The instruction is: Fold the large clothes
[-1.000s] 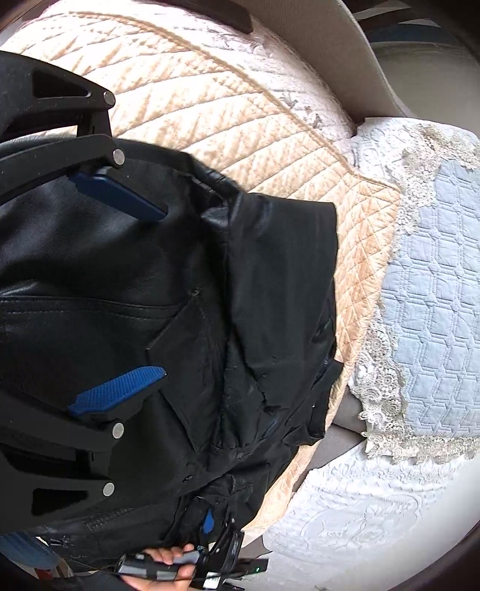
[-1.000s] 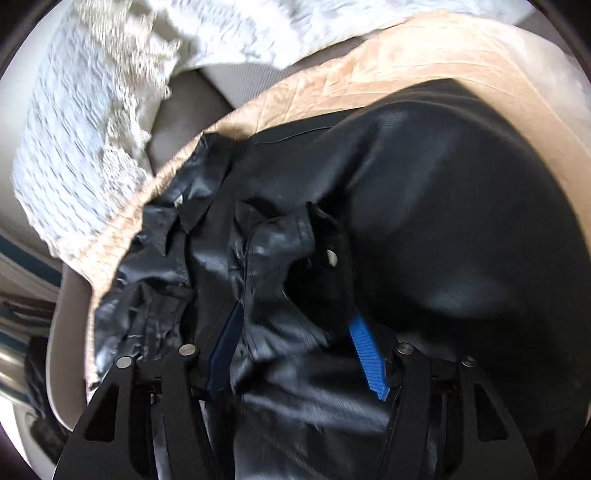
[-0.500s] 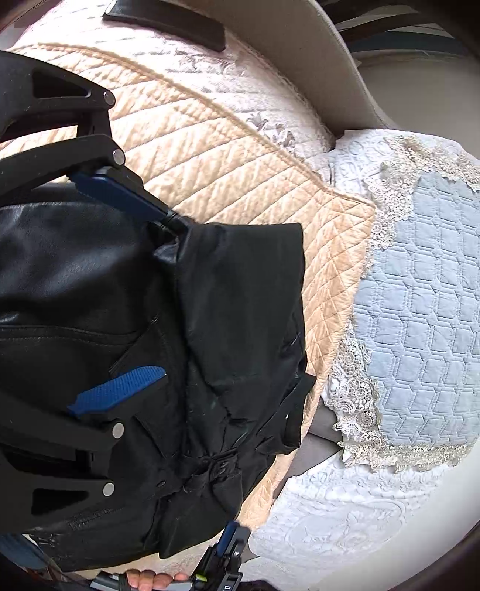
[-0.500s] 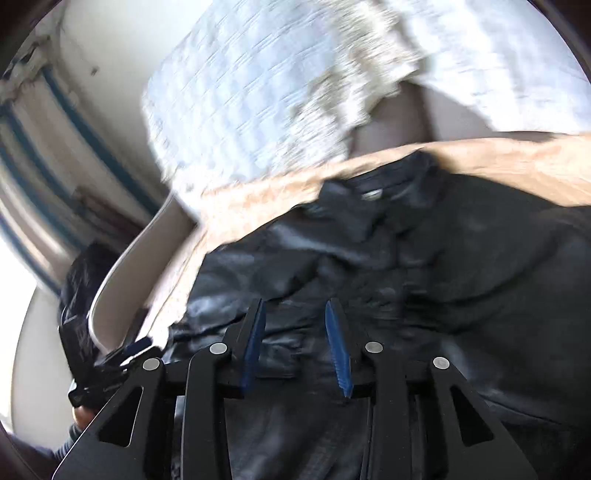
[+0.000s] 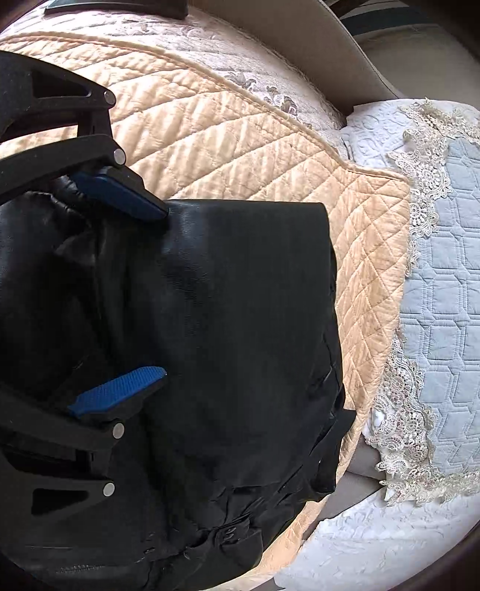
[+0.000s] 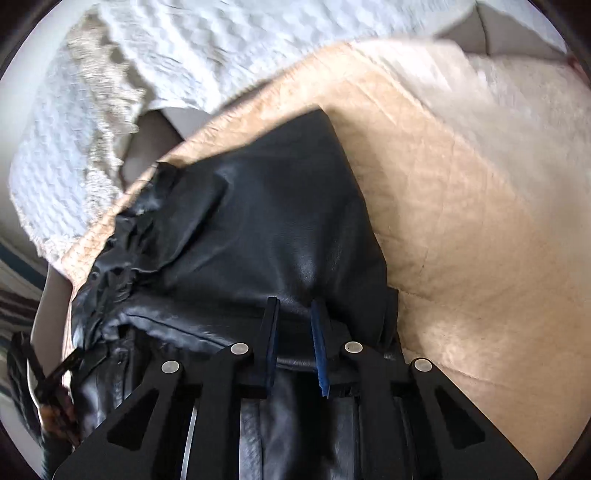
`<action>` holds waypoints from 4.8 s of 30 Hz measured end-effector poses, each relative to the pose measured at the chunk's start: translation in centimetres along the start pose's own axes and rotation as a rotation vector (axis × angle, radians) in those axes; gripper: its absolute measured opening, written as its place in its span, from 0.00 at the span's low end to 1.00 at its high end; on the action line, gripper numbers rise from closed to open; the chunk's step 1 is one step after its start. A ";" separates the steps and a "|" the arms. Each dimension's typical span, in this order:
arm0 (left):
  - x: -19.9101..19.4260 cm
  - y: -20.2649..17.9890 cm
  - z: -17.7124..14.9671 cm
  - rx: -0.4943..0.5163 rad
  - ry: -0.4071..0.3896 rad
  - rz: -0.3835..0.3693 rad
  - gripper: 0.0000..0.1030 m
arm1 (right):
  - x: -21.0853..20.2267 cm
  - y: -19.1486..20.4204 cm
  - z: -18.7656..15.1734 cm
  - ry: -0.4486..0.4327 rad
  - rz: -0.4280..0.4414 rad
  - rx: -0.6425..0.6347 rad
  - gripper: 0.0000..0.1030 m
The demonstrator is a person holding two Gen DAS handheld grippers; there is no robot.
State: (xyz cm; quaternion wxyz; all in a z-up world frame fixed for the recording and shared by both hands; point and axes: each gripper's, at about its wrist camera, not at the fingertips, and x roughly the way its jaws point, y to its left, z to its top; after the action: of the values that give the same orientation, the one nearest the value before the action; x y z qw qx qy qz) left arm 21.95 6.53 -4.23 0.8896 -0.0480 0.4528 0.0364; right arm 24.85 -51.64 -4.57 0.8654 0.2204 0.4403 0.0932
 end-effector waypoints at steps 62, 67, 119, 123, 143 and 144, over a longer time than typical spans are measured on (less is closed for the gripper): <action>-12.7 -2.6 -15.0 0.056 -0.020 -0.068 0.80 | -9.6 9.8 -17.6 0.059 -0.064 -0.259 0.49; -12.7 -1.6 -14.9 0.078 -0.044 -0.040 0.80 | -10.5 8.3 -16.5 0.026 -0.096 -0.236 0.49; -10.1 4.9 -15.3 -0.065 0.079 -0.052 0.21 | -9.1 -0.6 -15.1 0.183 -0.006 0.026 0.11; -10.5 4.7 -14.4 -0.049 0.074 -0.073 0.04 | -10.4 -0.1 -14.7 0.153 0.060 0.032 0.07; -17.7 10.6 -12.5 -0.246 -0.103 -0.419 0.04 | -16.7 0.8 -13.1 -0.001 0.414 0.073 0.06; -17.7 10.8 -11.6 -0.257 -0.120 -0.429 0.04 | -16.7 1.0 -12.1 -0.024 0.438 0.077 0.06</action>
State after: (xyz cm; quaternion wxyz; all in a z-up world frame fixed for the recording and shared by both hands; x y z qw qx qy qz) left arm 1.02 15.52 2.73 0.8888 -0.2534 0.3703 -0.0933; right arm 5.25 -53.09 1.73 0.8206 0.3448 0.3749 0.2593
